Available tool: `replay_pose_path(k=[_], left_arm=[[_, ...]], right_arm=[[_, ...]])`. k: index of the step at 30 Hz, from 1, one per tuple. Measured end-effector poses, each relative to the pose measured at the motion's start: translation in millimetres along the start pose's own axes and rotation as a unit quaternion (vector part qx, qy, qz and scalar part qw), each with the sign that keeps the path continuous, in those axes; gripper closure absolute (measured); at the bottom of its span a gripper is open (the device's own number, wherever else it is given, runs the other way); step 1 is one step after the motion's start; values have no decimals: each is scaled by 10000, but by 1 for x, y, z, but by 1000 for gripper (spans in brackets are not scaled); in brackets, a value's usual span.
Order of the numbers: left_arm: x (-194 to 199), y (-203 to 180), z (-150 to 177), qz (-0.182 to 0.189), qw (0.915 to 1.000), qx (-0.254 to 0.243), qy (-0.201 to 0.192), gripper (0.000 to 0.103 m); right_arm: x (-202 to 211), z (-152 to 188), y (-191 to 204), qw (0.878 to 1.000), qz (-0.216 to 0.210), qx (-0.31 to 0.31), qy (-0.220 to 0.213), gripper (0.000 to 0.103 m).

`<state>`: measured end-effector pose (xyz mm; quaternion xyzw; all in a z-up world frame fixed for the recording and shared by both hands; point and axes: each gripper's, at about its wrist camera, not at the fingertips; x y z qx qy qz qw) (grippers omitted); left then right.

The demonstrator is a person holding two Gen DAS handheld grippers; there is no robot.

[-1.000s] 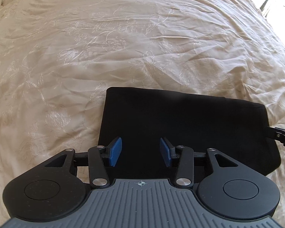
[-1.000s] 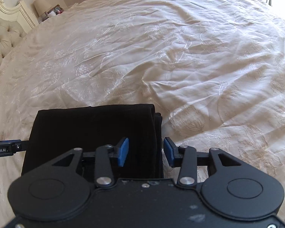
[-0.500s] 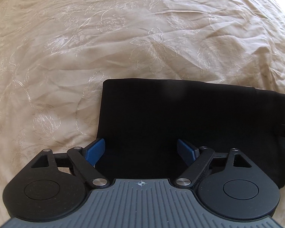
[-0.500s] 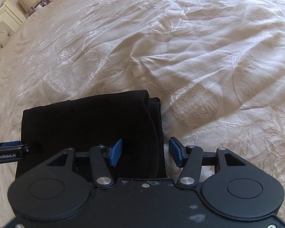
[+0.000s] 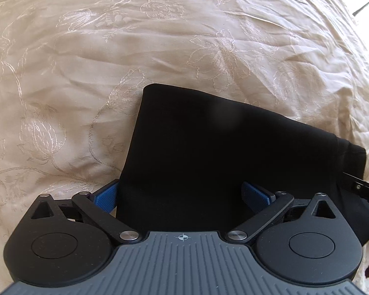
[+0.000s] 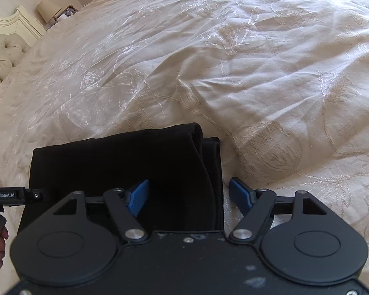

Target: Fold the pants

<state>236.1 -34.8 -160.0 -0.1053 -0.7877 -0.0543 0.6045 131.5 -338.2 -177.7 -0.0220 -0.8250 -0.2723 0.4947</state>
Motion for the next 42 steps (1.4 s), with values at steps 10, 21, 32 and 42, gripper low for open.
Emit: replay_pose_path(k=[10,21,32,42], left_arm=[[14,-23,28,-40,9970,-556,-540,0],[12,-12,4,66,9999,81,-96,17],[55,-4,12,-402,9953,659,-581,88],[94,125,53,-852,9863,1293,-577,88]], right_arm=[[5,-2,-13,9977,-553,-281,279,24],[9,-5,-24,9939,-727,-742,370,45],[27,-3,-1,9956,-539,-721,266,73],[-7,13,115,9917,-1058,78,730,79]])
Point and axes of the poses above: each gripper's, at about its wrist camera, not at the fingertips, and x roughly against the way its jaws point, y to its left, z to its underside, and after that the axes turned 6 degrees about -z, right-handed
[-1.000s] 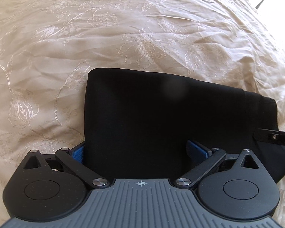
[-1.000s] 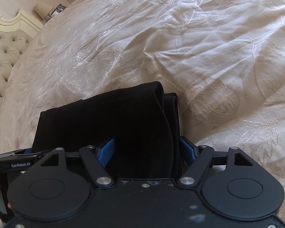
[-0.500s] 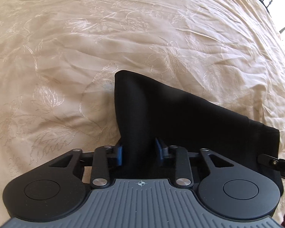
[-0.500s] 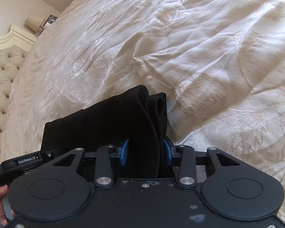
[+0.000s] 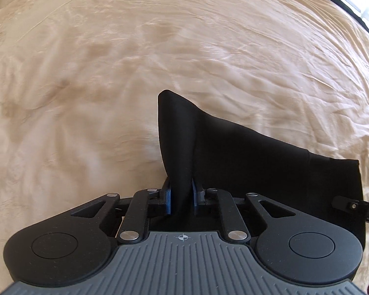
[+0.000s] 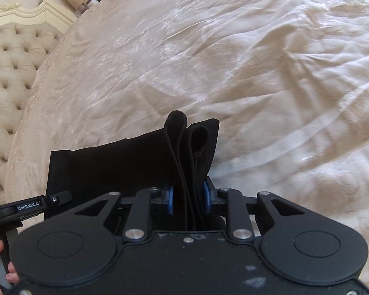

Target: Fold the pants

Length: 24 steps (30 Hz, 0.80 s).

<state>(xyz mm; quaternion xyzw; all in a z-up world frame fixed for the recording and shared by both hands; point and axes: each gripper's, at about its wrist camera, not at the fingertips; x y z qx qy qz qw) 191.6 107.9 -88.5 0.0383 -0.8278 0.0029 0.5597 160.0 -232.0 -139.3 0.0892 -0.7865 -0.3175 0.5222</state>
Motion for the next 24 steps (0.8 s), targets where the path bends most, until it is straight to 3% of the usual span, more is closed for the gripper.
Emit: replay_pose_path(k=[9,11,13,15,17,20,24], left_arm=[[-10,161,-6,-384,9978,540,64,88],[-21,182,-7,-289,9974,625,205,86],[-30,199,-6,-104,9964,761,346,81],[-31,210,-5,-71,9953,899,364,77],[-25,223,-4,-263,9938,1058,221,78],[-18,239,-2,-447,9923,1151,30,77],[-4,243,3,-600,9929,1028,-84,77]], right_arm=[[-112,30,160,9918,-276,1087,614,79],[-131,33,186,9896,-189,1282,630,77],[-145,37,207,9876,122,1448,590,67],[-149,39,217,9865,477,1490,482,65],[-143,41,219,9871,690,1414,313,65],[-123,47,225,9821,1182,1455,-202,65],[-88,49,231,9761,1242,1606,-773,64]])
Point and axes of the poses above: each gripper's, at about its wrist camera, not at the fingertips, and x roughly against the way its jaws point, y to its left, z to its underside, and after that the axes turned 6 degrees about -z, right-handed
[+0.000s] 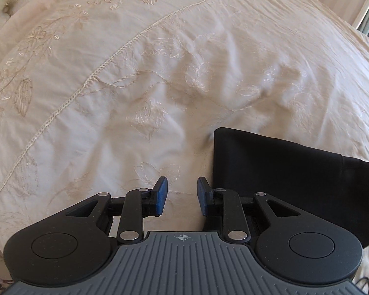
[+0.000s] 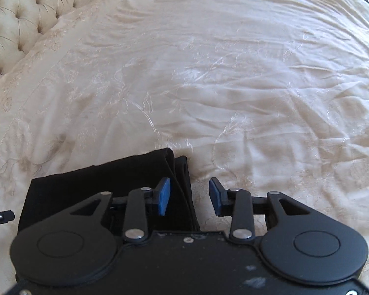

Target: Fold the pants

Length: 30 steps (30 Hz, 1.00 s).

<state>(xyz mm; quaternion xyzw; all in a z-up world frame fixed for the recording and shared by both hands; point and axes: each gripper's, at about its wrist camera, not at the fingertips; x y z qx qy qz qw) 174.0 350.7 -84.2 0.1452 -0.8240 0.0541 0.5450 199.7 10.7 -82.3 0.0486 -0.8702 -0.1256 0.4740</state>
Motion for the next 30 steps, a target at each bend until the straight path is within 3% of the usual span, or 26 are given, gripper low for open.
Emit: replay_pose_path(k=[7,14,16,18,22,24,30], left_arm=[[48,-9,33,38,9998,-30,-193,77],[94,-46,75,91,9998,-81,-125,76],[107,-53,82,128,9996,-139,-203,74],[122,-61,91,12,9994,-197,-279,64],[147,-71,106,-220,9985,-254,-442,61],[156,-76,114,-307,9978,-299,-497,54],[180,-82,134,-297,9973,-274,-612,52]], right_arm=[[45,31,34,9976,-442,520,108,63],[88,63,55,9936,-523,943,328,63],[103,68,56,9928,-567,1017,274,63],[117,73,57,9920,-592,1099,207,63],[142,79,54,9912,-620,1171,71,62],[153,83,52,9907,-675,1179,-3,62],[180,94,47,9894,-711,1254,-177,61]])
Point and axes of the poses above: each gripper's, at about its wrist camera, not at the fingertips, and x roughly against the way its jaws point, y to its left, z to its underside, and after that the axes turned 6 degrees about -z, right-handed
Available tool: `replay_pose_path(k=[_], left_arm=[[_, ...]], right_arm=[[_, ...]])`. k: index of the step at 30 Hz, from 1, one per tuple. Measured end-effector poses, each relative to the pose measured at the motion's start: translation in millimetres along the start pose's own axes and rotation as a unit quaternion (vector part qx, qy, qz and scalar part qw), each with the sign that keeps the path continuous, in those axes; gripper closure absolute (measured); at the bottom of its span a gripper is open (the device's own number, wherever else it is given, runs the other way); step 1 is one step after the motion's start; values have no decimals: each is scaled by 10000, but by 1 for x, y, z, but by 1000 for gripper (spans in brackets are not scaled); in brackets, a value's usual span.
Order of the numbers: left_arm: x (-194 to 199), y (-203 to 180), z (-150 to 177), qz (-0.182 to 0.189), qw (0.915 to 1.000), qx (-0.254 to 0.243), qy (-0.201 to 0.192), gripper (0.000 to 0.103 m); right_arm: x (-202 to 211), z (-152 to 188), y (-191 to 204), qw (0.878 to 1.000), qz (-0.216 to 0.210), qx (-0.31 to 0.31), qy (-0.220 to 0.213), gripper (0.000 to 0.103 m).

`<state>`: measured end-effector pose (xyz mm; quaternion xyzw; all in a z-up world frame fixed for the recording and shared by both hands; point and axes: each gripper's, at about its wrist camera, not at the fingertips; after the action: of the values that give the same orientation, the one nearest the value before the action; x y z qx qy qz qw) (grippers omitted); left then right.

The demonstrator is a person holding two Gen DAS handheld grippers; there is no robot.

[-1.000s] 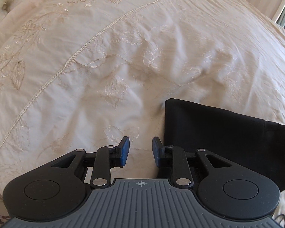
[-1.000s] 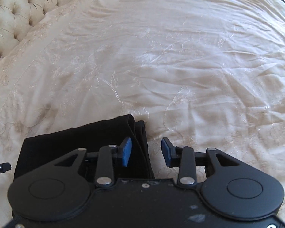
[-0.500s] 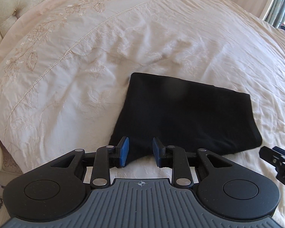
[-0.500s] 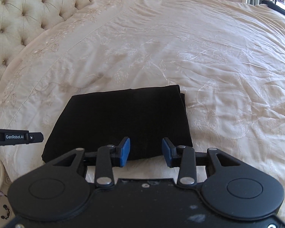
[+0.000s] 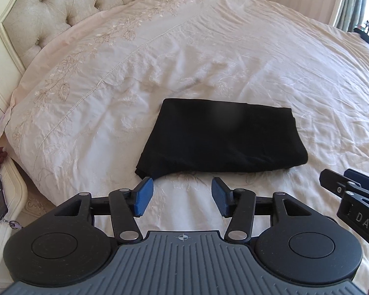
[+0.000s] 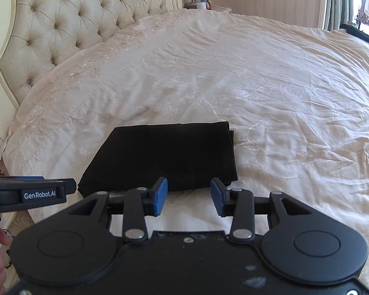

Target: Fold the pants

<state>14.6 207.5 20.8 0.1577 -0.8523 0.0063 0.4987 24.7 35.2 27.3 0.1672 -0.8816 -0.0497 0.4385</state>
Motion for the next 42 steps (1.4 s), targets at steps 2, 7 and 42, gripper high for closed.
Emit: replay_pose_path(k=[2,7,42], left_arm=[[6,-2,5,-7,10000,-7,-4,52],[18,-7,15,13,10000,-77,-49,52],[12,-8,22,100,9999,-65,73,52]], right_arm=[[7,3,-1,10000,21,6,-48,60],[21,10,-2,9999,70,-39,-109,60],[19,9,10,9997,141,134,-126,58]])
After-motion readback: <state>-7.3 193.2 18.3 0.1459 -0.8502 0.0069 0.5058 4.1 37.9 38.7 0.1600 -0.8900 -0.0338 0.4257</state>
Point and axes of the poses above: each gripper's, at about its wrist camera, not at the fingertips, and x roughly against the way its jaws point, y to its left, z to its underside, and after that the axes turned 6 degrees about -z, right-handed
